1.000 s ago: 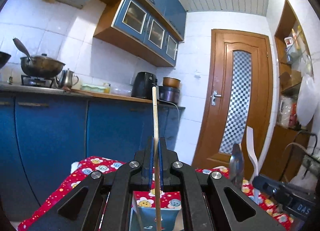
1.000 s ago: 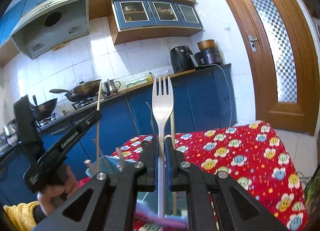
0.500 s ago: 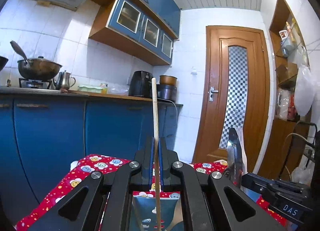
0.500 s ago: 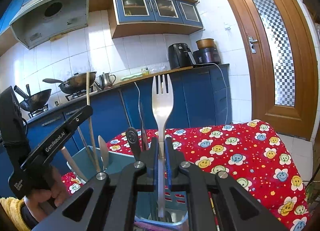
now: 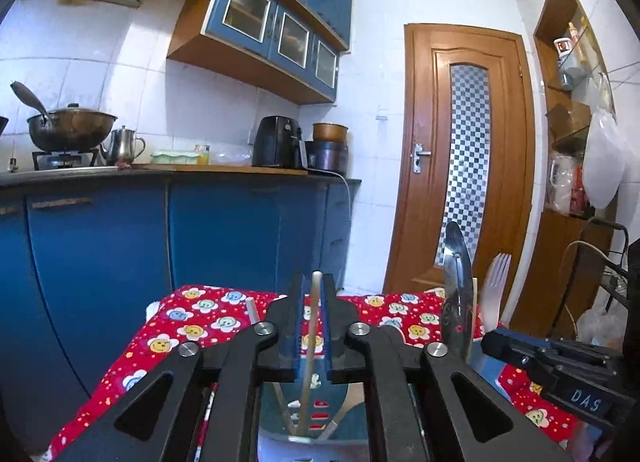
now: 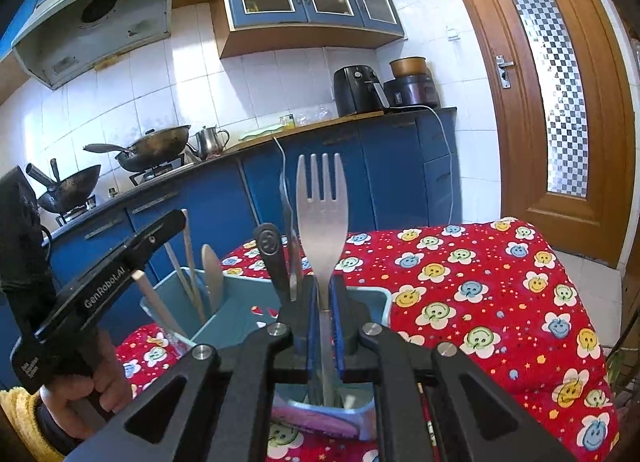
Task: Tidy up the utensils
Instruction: 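Insert the chopstick into the caddy with the left tool while the right tool drops the white fork in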
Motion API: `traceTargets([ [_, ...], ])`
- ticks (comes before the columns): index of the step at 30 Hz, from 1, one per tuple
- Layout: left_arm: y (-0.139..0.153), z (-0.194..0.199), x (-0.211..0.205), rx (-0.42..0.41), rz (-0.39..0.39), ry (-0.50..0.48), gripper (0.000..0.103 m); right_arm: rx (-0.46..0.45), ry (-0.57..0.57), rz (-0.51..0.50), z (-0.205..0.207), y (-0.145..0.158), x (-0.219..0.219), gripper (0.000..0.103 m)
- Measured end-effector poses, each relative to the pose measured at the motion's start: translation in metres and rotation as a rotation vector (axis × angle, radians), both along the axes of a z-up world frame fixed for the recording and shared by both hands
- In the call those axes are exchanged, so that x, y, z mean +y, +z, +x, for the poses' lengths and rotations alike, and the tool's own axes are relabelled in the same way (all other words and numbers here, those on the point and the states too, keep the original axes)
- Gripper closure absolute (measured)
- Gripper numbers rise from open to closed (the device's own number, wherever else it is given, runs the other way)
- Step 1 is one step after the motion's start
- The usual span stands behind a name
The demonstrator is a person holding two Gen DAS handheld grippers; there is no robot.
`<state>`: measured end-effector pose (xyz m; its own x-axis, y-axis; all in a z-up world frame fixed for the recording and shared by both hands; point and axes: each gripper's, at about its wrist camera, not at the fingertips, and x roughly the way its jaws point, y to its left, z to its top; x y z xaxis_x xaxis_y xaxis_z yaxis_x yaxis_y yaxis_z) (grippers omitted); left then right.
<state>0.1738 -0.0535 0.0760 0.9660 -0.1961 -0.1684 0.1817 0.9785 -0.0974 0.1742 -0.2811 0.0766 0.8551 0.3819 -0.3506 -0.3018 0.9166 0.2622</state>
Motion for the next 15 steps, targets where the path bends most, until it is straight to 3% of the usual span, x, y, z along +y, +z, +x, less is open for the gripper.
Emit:
traceTargets([
  [4,0.004,-0.007,0.006,0.028,-0.007,-0.01,0.086,-0.018,0.0,0.017,-0.01,0.008,-0.001,0.078],
  [11,0.012,-0.027,0.02,0.109,-0.043,-0.032,0.084,-0.029,-0.011,0.018,-0.034,0.021,-0.002,0.074],
  [15,0.016,-0.043,0.024,0.121,-0.015,-0.014,0.084,-0.031,-0.011,0.014,-0.052,0.028,-0.002,0.072],
])
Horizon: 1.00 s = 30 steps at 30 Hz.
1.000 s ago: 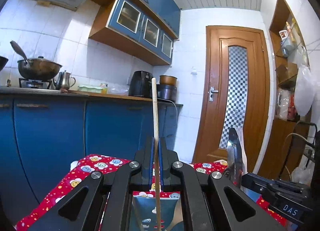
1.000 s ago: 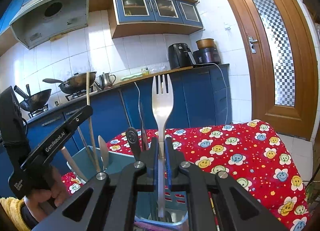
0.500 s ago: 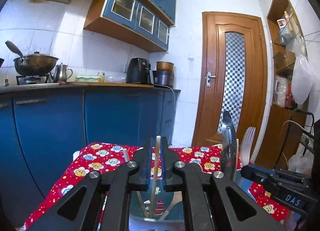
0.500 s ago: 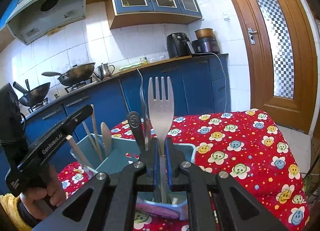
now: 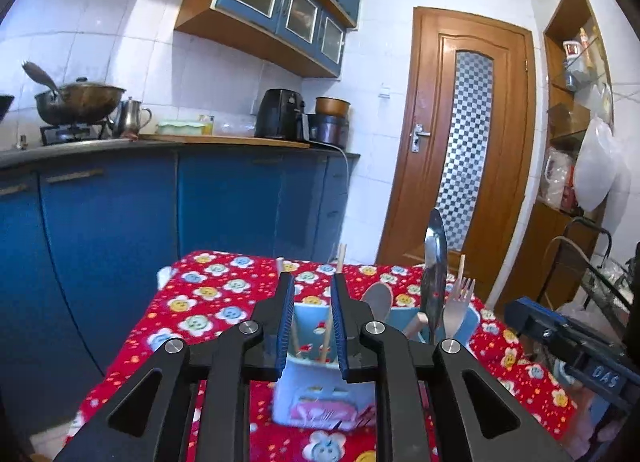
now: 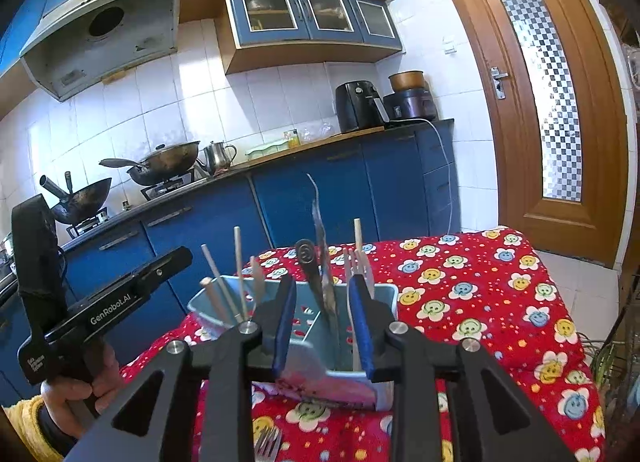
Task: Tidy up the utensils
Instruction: 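Insert the chopstick into the caddy with the left tool while the right tool drops the white fork in, then grasp the black plastic spoon from the table with the left tool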
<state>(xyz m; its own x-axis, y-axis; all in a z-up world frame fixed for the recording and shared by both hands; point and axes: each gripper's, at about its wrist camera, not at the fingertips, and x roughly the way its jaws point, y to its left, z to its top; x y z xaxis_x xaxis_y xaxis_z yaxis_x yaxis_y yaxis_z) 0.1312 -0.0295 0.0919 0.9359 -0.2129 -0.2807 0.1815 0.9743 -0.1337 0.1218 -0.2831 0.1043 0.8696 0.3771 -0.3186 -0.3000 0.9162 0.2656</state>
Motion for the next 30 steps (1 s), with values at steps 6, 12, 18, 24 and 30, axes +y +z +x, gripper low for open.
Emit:
traceTargets([
  [6,0.005,-0.026,0.0,0.028,0.049,-0.019,0.084,0.014,-0.008,-0.005,-0.026,0.006,0.0,0.07],
  [12,0.005,-0.054,-0.005,0.064,0.087,-0.061,0.084,0.069,-0.029,-0.042,-0.045,0.002,0.003,0.07],
  [18,-0.003,-0.071,-0.008,0.135,0.101,-0.09,0.084,0.118,-0.049,-0.074,-0.065,-0.006,0.003,0.069],
  [24,-0.025,-0.072,-0.013,0.273,0.093,-0.179,0.081,0.161,-0.058,-0.065,-0.086,-0.016,-0.002,0.066],
  [30,-0.051,-0.072,-0.021,0.383,0.1,-0.216,0.081,0.221,-0.069,-0.025,-0.102,-0.029,-0.01,0.065],
])
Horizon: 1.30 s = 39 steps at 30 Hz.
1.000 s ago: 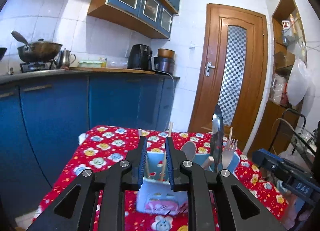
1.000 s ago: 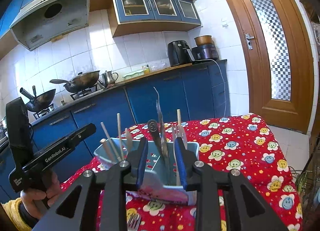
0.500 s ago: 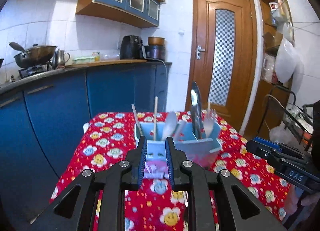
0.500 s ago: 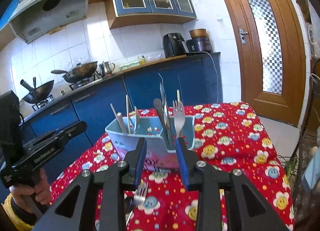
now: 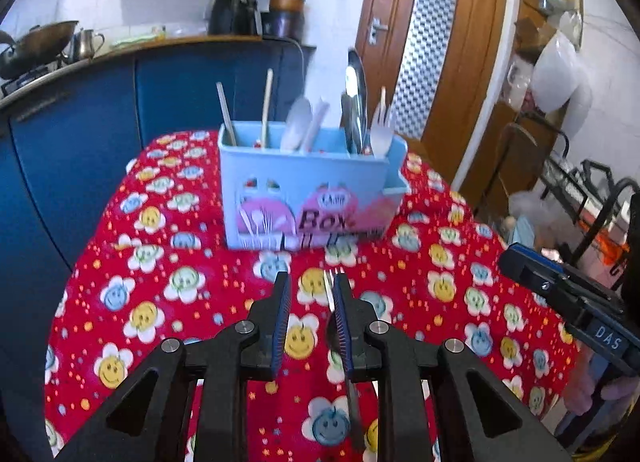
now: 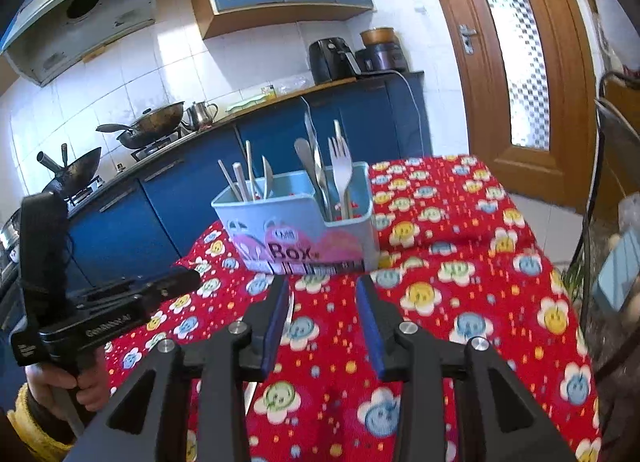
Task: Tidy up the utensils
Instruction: 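Grasp the black plastic spoon from the table with the left tool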
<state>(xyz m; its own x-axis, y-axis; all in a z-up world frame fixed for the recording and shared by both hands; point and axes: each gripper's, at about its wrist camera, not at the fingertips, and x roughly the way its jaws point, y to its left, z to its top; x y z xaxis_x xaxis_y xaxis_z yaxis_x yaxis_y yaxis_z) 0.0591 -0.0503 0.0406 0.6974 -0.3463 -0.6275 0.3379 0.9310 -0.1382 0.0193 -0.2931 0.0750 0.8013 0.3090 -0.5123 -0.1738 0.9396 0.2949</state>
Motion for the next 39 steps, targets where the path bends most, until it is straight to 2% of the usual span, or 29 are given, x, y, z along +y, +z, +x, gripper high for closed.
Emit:
traceTargets([
  [12,-0.041,-0.001,-0.017,0.183,0.078,-0.039,0.081,0.064,-0.024,0.024,-0.01,-0.023,-0.014,0.057],
  [15,-0.046,-0.002,-0.02,0.218,0.086,-0.058,0.081,0.072,-0.033,0.029,-0.01,-0.027,-0.016,0.051],
  [19,-0.05,-0.001,-0.024,0.27,0.077,-0.092,0.081,0.076,-0.033,0.04,-0.011,-0.031,-0.019,0.05],
  [28,-0.054,0.006,-0.034,0.319,0.135,-0.114,0.082,0.084,-0.045,0.049,-0.011,-0.035,-0.025,0.049],
  [30,-0.054,0.007,-0.037,0.321,0.16,-0.114,0.085,0.083,-0.049,0.052,-0.011,-0.035,-0.026,0.048],
  [32,-0.055,0.008,-0.037,0.32,0.17,-0.109,0.097,0.082,-0.051,0.054,-0.011,-0.035,-0.027,0.048],
  [36,-0.055,0.01,-0.028,0.329,0.116,-0.091,0.097,0.086,-0.045,0.056,-0.011,-0.036,-0.027,0.048],
  [39,-0.053,0.007,-0.02,0.307,0.067,-0.087,0.097,0.089,-0.039,0.048,-0.01,-0.035,-0.024,0.048],
])
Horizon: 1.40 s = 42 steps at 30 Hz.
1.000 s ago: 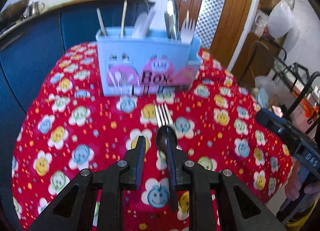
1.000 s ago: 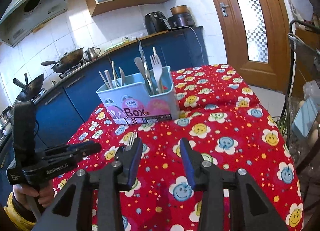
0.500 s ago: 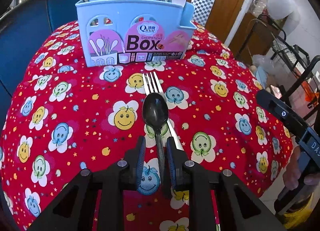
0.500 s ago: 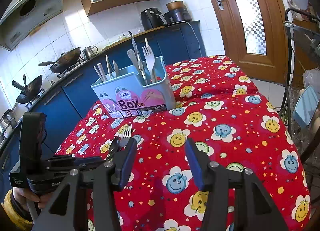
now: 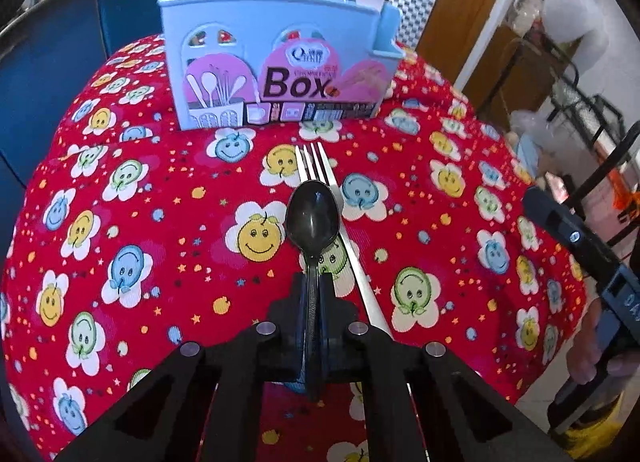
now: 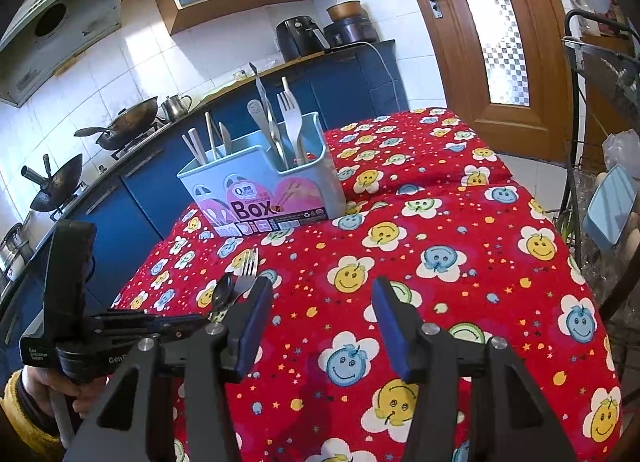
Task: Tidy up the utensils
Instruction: 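Grasp the black plastic spoon from the table with the left tool, then grasp the metal fork with the right tool while the left tool lifts the black spoon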
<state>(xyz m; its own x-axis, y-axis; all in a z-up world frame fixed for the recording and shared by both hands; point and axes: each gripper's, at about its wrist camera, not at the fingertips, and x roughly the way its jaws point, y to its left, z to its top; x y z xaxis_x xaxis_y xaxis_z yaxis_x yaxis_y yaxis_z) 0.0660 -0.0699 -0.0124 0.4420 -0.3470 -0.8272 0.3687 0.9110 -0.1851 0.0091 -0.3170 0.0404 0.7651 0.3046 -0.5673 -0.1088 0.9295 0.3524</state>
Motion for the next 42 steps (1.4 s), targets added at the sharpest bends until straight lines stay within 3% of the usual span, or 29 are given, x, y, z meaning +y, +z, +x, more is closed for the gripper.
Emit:
traceTargets([
  [7,0.024,-0.007,0.027,-0.13,-0.063,0.065,0.097,0.03,0.038,-0.018,0.007,0.002,0.016,0.048],
  [13,0.037,-0.008,0.052,-0.262,-0.04,0.154,0.097,0.066,0.089,-0.045,0.015,0.002,0.038,0.048],
  [25,0.03,-0.006,0.09,-0.258,-0.133,0.204,0.097,0.209,0.191,-0.128,0.041,-0.013,0.097,0.049],
  [29,0.028,-0.007,0.099,-0.261,-0.149,0.225,0.097,0.256,0.219,-0.151,0.052,-0.019,0.111,0.054],
  [31,0.028,-0.007,0.105,-0.265,-0.166,0.24,0.097,0.277,0.234,-0.177,0.057,-0.021,0.117,0.064],
  [38,0.022,-0.004,0.117,-0.267,-0.192,0.27,0.097,0.363,0.287,-0.33,0.075,-0.025,0.139,0.084],
  [42,0.019,-0.005,0.12,-0.269,-0.204,0.271,0.097,0.424,0.32,-0.378,0.086,-0.025,0.148,0.088],
])
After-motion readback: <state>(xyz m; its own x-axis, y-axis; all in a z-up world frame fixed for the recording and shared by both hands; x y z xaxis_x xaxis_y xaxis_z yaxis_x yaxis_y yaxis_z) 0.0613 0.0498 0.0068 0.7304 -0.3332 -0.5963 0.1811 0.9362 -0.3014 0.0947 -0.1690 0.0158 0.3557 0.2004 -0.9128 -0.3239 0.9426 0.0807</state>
